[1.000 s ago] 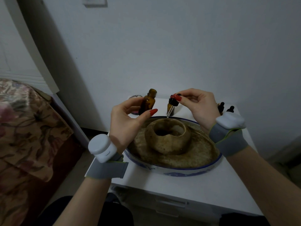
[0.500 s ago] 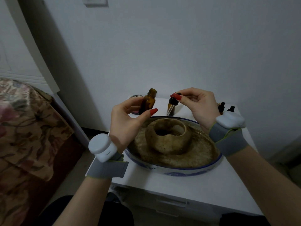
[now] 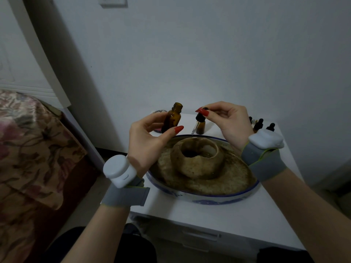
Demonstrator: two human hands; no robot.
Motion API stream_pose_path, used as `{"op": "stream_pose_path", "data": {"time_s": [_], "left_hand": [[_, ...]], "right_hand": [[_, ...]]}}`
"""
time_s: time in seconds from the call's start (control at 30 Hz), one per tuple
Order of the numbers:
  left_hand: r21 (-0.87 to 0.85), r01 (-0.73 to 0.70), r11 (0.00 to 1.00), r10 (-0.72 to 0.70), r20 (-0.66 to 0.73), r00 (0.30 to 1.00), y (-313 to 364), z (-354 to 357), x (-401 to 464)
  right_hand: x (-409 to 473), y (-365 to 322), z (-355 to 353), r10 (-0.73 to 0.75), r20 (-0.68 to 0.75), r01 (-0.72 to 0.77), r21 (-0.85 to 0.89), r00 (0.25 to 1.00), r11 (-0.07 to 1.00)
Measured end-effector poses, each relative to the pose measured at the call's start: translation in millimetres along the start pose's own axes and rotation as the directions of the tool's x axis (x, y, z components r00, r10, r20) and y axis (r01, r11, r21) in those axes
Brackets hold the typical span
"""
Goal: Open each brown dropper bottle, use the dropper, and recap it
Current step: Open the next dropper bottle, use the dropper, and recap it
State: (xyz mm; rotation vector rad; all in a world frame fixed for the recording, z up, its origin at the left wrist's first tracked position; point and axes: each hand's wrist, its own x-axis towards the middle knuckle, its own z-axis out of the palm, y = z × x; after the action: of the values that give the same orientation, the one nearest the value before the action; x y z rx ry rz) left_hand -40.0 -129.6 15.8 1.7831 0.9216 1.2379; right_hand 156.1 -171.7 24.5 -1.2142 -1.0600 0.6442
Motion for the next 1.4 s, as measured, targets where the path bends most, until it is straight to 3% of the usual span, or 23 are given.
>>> {"op": "stream_pose_path", "data": {"time_s": [1.4], "left_hand": [[-0.014, -0.007, 1.0, 0.007, 0.0, 1.0, 2.0, -3.6, -0.8]], "right_hand": [[-4.1, 2.1, 3.5, -0.03, 0.003, 0.03, -0.01, 1.0, 1.0]]}}
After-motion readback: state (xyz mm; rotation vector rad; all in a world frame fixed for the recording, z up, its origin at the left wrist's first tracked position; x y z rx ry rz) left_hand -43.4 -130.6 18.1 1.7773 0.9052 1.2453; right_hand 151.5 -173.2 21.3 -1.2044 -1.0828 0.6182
